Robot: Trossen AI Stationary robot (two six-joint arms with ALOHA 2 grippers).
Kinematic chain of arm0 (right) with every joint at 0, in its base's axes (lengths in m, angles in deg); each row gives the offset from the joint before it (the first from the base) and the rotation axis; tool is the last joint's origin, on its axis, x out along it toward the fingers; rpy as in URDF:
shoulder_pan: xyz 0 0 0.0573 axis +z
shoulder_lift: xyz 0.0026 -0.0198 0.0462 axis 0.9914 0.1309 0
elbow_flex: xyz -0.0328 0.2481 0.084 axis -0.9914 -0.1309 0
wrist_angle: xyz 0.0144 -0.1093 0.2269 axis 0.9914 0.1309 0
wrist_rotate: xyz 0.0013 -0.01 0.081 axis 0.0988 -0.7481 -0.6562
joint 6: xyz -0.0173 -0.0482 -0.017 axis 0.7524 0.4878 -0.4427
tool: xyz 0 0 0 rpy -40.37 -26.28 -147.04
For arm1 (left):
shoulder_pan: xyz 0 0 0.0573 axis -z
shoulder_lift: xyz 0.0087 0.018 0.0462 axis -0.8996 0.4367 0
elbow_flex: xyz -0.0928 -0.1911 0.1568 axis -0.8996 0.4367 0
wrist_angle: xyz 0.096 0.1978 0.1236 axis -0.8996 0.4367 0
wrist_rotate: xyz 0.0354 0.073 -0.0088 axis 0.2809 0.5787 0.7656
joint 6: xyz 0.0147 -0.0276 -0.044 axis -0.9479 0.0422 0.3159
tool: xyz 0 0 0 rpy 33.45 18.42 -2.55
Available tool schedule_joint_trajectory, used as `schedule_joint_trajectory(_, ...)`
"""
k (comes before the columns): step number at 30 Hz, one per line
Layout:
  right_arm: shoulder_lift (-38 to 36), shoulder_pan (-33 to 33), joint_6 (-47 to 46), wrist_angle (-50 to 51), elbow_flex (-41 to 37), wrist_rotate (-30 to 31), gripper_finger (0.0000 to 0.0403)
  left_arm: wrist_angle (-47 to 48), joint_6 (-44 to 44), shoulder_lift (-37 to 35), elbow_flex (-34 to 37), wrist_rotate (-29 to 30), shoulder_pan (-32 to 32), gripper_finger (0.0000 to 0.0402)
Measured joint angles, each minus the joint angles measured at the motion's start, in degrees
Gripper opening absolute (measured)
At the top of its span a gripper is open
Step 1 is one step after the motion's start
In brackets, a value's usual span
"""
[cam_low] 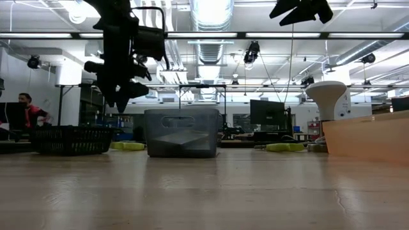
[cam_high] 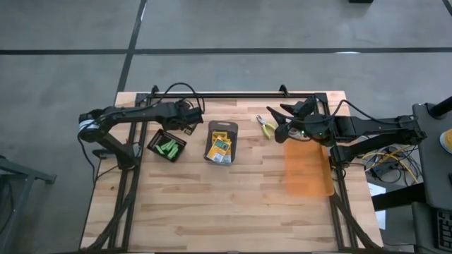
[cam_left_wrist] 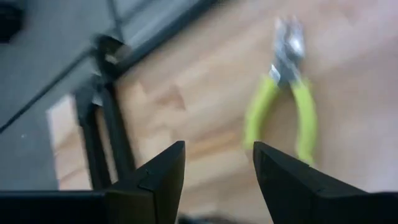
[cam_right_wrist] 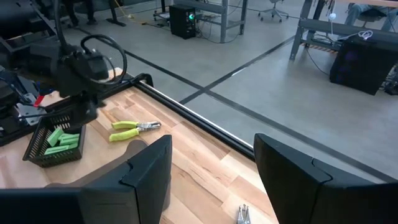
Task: Pick & Place School Supplies
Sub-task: Put the left light green hole puncher into the orange bin
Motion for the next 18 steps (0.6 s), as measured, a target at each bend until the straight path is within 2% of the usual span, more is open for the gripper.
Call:
schedule_joint_trajectory(3, 0.0, 0.0, 0.0, 0.0, 0.0, 0.0, 0.0224, 0.2, -5.1, 0.0, 0.0, -4.2, 0.1, 0.0195)
schedule_joint_trajectory(7, 0.0, 0.0, 0.0, 0.0, 0.0, 0.0, 0.0224, 0.3, -3.8, 0.0, 0.7, -7.6, 0.1, 0.0195)
schedule_joint_trajectory(10, 0.0, 0.0, 0.0, 0.0, 0.0, 0.0, 0.0224, 0.2, -4.3, 0.0, 0.7, -14.4, 0.1, 0.0195)
schedule_joint_trajectory(14, 0.0, 0.0, 0.0, 0.0, 0.0, 0.0, 0.0224, 0.0, -12.3, 0.0, 0.7, -22.8, -0.4, 0.0195)
schedule_joint_trajectory(18, 0.0, 0.0, 0.0, 0.0, 0.0, 0.0, 0.0224, -0.1, -15.6, 0.0, 0.7, -24.5, -1.5, 0.0195)
